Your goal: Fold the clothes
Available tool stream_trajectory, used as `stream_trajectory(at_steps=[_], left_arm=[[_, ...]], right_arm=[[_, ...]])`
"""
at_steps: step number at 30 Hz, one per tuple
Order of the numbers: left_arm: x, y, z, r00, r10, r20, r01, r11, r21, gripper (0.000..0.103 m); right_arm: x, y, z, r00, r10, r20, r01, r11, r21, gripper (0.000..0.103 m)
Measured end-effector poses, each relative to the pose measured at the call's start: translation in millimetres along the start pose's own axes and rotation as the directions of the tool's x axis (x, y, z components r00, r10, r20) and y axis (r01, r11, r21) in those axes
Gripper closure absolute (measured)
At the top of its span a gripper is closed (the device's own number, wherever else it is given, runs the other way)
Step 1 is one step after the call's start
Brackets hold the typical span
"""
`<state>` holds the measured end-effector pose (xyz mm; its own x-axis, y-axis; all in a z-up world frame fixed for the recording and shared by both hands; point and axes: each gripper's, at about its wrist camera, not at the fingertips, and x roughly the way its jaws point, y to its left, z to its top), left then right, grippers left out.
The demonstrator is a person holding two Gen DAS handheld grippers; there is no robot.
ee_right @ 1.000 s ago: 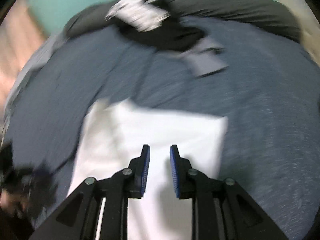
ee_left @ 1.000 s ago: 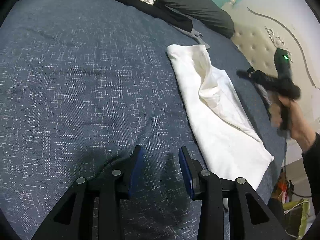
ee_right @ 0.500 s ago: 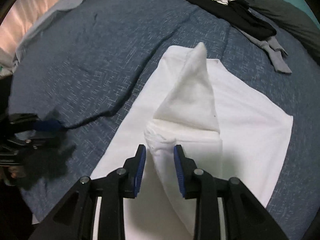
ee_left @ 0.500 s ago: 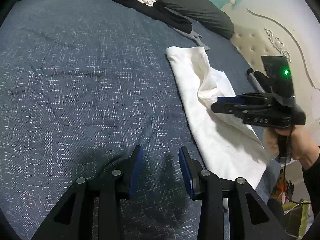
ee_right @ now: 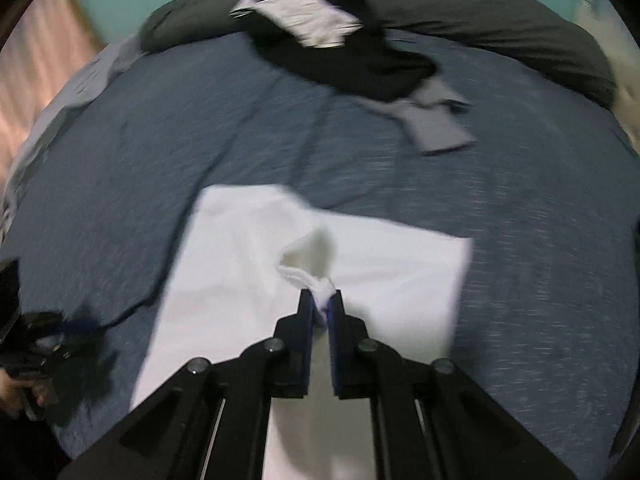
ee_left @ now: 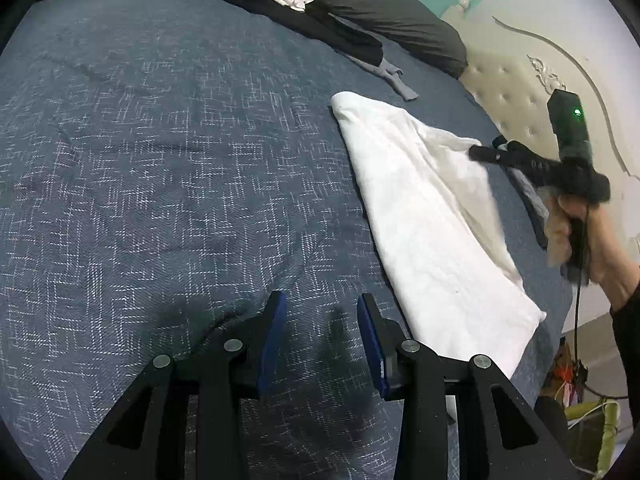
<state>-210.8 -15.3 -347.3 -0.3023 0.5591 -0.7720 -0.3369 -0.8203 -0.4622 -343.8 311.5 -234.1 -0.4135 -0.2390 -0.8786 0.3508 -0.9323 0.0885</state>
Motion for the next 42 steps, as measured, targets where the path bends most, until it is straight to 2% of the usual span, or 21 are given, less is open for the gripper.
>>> stream_trajectory(at_steps=[2, 5, 8, 11, 13, 14, 15, 17, 19, 21, 25, 29, 31, 32, 35, 39, 42], left_arm=[[1.7, -1.9, -0.6, 1.0, 0.002, -0.003, -0.002, 1.0, 0.002, 0.063], [4.4, -2.8, -1.3, 1.0, 0.007, -0.01, -0.007, 1.0, 0.008, 0.063], [4.8, -1.9, -1.8, 1.0, 0.008, -0.013, -0.008, 1.0, 0.012, 0.063], [4.6, -0.5, -1.2, 1.0, 0.008, -0.013, -0.008, 1.0, 0.009, 0.063], [4.6, -1.0, -1.2, 1.0, 0.007, -0.013, -0.006, 1.0, 0.009, 0.063], [4.7, -1.3, -1.3, 1.0, 0.005, -0.014, -0.005, 1.0, 0.011, 0.063], [5.2, -2.1, -1.4, 1.0, 0.003, -0.014, -0.003, 1.0, 0.011, 0.063], [7.0, -5.7, -1.7, 1.0, -0.01, -0.019, 0.011, 1.0, 0.014, 0.063], [8.9, -11.2, -2.1, 0.999, -0.024, -0.024, 0.025, 0.999, 0.024, 0.063], [12.1, -19.6, -2.5, 0.999, -0.029, -0.029, 0.03, 0.999, 0.043, 0.063], [23.6, -38.7, -4.0, 0.996, -0.068, -0.052, 0.072, 0.995, 0.065, 0.063], [34.4, -59.9, -8.0, 0.992, -0.097, -0.077, 0.104, 0.99, 0.093, 0.063], [40.1, -69.2, -11.8, 0.99, -0.106, -0.092, 0.116, 0.987, 0.109, 0.063], [42.7, -73.0, -13.5, 0.99, -0.105, -0.098, 0.116, 0.986, 0.119, 0.063], [52.0, -82.8, -18.1, 0.99, -0.085, -0.115, 0.102, 0.983, 0.156, 0.063], [58.6, -85.8, -21.1, 0.99, -0.07, -0.126, 0.091, 0.981, 0.169, 0.063], [61.8, -88.6, -23.0, 0.99, -0.058, -0.132, 0.083, 0.979, 0.186, 0.063]], right_arm=[[10.6, -15.8, -0.6, 1.0, -0.01, -0.021, 0.011, 0.999, 0.044, 0.097], [27.7, -38.1, -6.2, 0.998, 0.047, -0.028, -0.042, 0.988, 0.15, 0.097], [38.0, -40.9, -12.9, 0.997, 0.068, -0.045, -0.061, 0.986, 0.156, 0.097], [57.1, -43.9, -18.5, 0.989, 0.092, -0.116, -0.07, 0.981, 0.182, 0.096], [55.4, -46.9, -17.4, 0.99, 0.098, -0.099, -0.079, 0.979, 0.186, 0.096], [52.9, -47.9, -15.8, 0.992, 0.083, -0.091, -0.065, 0.98, 0.187, 0.091], [50.1, -48.6, -14.1, 0.995, 0.061, -0.084, -0.044, 0.981, 0.186, 0.08], [40.2, -47.8, -9.5, 0.999, 0.004, -0.04, 0.003, 0.985, 0.172, 0.077], [31.4, -45.6, -4.6, 1.0, 0.027, 0.016, -0.029, 0.986, 0.164, 0.077], [30.5, -37.1, 1.1, 0.998, 0.057, 0.019, -0.059, 0.991, 0.117, 0.077], [44.4, -12.7, 8.9, 0.999, 0.022, -0.044, -0.024, 0.999, -0.035, 0.077], [56.8, -11.3, 10.4, 0.998, 0.01, -0.067, -0.014, 0.998, -0.059, 0.077], [59.7, -12.1, 11.2, 0.998, 0.012, -0.068, -0.016, 0.998, -0.065, 0.087], [58.9, -12.9, 11.5, 0.998, 0.012, -0.061, -0.016, 0.998, -0.066, 0.095], [56.4, -16.0, 12.0, 0.999, 0.007, -0.041, -0.01, 0.998, -0.063, 0.098], [53.4, -30.0, 11.1, 0.999, -0.039, -0.011, 0.038, 0.999, -0.016, 0.098], [68.5, -40.5, 8.7, 0.995, -0.084, -0.051, 0.084, 0.996, 0.006, 0.098]])
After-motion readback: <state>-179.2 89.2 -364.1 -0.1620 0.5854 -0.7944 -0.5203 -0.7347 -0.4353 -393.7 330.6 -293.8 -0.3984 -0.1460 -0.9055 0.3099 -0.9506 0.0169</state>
